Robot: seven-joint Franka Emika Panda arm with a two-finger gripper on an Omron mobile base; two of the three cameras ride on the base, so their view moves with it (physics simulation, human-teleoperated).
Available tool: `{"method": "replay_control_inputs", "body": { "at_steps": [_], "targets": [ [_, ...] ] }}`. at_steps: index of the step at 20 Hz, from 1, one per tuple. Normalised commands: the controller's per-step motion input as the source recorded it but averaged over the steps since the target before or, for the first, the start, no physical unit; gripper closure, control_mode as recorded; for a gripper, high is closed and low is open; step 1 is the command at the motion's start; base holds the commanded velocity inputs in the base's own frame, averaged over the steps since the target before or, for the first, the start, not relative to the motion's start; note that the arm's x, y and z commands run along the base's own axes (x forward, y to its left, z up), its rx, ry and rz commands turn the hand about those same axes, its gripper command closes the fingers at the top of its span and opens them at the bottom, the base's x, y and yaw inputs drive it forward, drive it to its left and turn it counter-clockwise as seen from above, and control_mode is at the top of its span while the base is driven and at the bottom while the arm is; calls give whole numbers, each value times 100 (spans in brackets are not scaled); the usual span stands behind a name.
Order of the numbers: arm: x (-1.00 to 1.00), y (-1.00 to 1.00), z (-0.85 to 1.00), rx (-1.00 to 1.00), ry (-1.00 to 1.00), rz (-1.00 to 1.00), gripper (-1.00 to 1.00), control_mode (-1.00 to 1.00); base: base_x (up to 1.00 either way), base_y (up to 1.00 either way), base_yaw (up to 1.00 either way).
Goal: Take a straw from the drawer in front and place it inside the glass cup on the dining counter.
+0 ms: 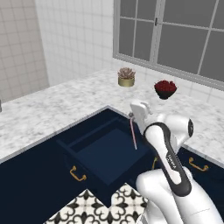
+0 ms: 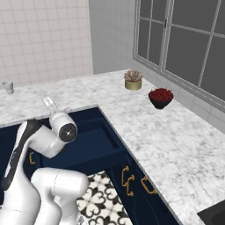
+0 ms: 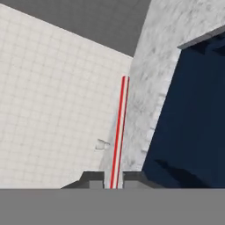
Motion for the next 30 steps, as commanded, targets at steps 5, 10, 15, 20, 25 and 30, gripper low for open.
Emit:
{"method": "replay_control_inputs", "body": {
  "at_steps": [5, 10, 15, 20, 25, 30],
  "targets": [
    [-30, -1, 0, 0, -77, 9, 100, -100, 0, 0, 0],
    [-7, -1, -9, -3, -36, 4, 100, -100, 0, 0, 0],
    [-4, 15, -13, -12, -18, 0, 100, -100, 0, 0, 0],
    [-4, 4, -1, -3, -4, 0, 100, 100, -36, 24, 0],
    [0, 0, 0, 0, 0, 0, 100, 100, -80, 44, 0],
    [0, 0, 0, 0, 0, 0, 100, 100, -88, 68, 0]
  ]
}}
